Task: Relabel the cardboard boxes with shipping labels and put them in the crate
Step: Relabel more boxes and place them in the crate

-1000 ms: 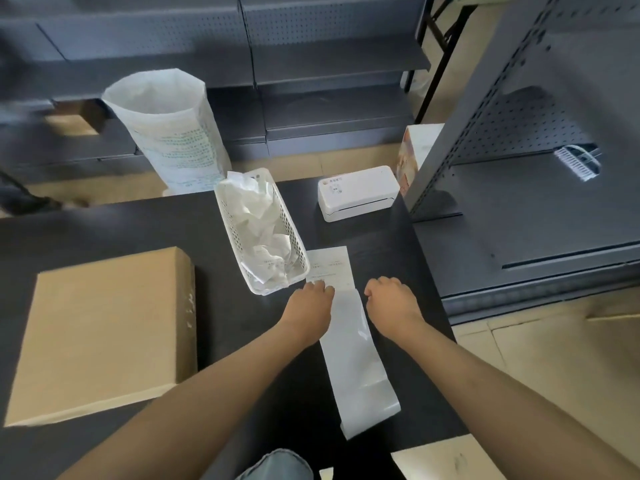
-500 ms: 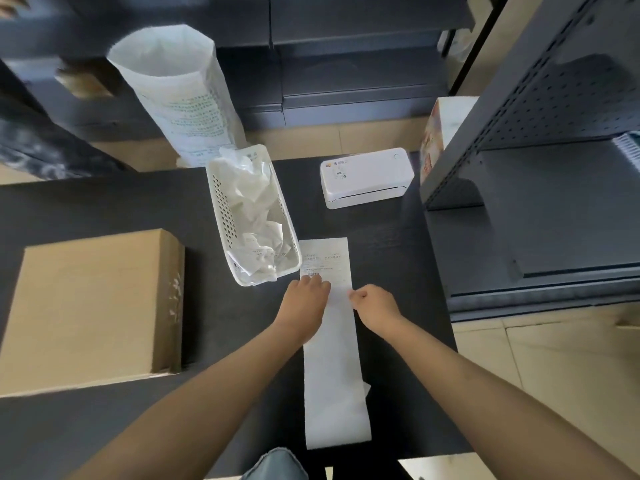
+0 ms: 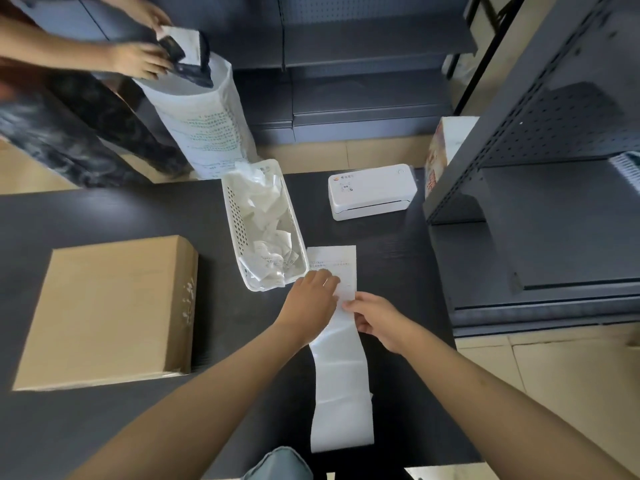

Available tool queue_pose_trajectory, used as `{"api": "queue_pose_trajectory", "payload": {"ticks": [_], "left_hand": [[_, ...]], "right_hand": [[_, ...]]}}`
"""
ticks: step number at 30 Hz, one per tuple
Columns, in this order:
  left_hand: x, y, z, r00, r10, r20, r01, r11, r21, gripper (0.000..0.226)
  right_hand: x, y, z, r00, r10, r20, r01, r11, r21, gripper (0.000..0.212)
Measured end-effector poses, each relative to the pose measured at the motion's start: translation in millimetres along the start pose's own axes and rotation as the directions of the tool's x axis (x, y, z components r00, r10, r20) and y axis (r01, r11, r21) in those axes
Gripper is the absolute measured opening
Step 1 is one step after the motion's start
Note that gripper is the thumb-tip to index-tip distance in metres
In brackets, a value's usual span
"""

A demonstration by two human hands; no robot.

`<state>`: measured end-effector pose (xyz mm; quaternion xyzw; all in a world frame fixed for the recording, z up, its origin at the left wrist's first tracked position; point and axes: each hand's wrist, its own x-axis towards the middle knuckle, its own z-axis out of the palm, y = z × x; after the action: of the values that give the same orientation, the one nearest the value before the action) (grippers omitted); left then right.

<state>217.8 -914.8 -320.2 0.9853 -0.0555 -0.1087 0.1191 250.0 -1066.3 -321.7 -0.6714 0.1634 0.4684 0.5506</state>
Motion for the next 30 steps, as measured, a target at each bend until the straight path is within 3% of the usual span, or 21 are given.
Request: {"api": "queue_pose_trajectory", "payload": {"ticks": [13,20,24,30], "left_hand": [[-3.1,18.8,-39.7,0.969,0.247,0.011,-0.247,0.962,0.113,0.035],[-7.6,22.4,-54.6,0.968,0.246,0.055,-0.241,0.967,-0.089,0.03],[-10.9,20.3,-61.0,0.956,0.283,0.07,-0.28,0.958,-0.058,0.031],[-11.9,19.3,-65.2,0.953,0.3,0.044,-0.303,0.949,0.084,0.033]], "right_hand": [[-49.2,-1.2,-12.6,0.976,-0.204,-0.078,0.19,0.968,-0.165,0.02],[-65.4,0.4,-18.8,0.967,-0.249,-0.057,0.233,0.952,-0.201,0.032],[-68.8,-3.7,-15.8,0.959,-0.281,-0.044,0.26,0.93,-0.261,0.044],[-65.7,-7.9,-15.0,0.954,-0.299,-0.015,0.278,0.901,-0.332,0.024]]}}
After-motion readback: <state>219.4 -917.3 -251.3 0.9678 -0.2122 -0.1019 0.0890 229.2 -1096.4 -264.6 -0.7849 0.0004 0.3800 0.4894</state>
